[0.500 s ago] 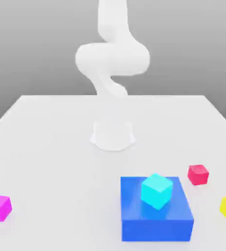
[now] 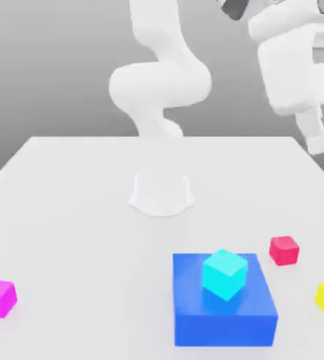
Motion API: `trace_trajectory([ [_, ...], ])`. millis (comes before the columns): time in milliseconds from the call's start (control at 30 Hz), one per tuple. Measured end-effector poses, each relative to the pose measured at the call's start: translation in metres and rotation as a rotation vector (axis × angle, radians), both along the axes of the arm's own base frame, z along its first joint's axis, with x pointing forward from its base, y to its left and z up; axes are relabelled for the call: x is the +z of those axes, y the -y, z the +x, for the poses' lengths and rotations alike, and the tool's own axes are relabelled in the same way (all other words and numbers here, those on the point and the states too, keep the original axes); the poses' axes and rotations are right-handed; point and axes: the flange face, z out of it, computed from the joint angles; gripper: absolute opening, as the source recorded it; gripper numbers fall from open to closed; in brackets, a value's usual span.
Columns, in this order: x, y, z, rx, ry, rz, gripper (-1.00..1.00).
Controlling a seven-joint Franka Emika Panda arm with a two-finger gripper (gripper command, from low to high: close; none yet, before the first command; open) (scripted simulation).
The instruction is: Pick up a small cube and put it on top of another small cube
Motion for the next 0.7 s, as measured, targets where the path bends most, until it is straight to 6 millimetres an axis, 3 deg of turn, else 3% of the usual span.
trace_trajectory([
  [200,-0.108,-0.08,-0.031,0.373,-0.072,-0.137,0.0],
  [433,-0.227,-0.121,-0.079,0.751,-0.134,-0.311,0.0],
  [567,-0.283,-0.125,-0.085,0.797,-0.14,-0.332,0.0],
  [600,-0.295,-0.125,-0.086,0.798,-0.14,-0.332,-1.0],
  [700,-0.295,-0.125,-0.086,0.798,-0.141,-0.332,-1.0],
])
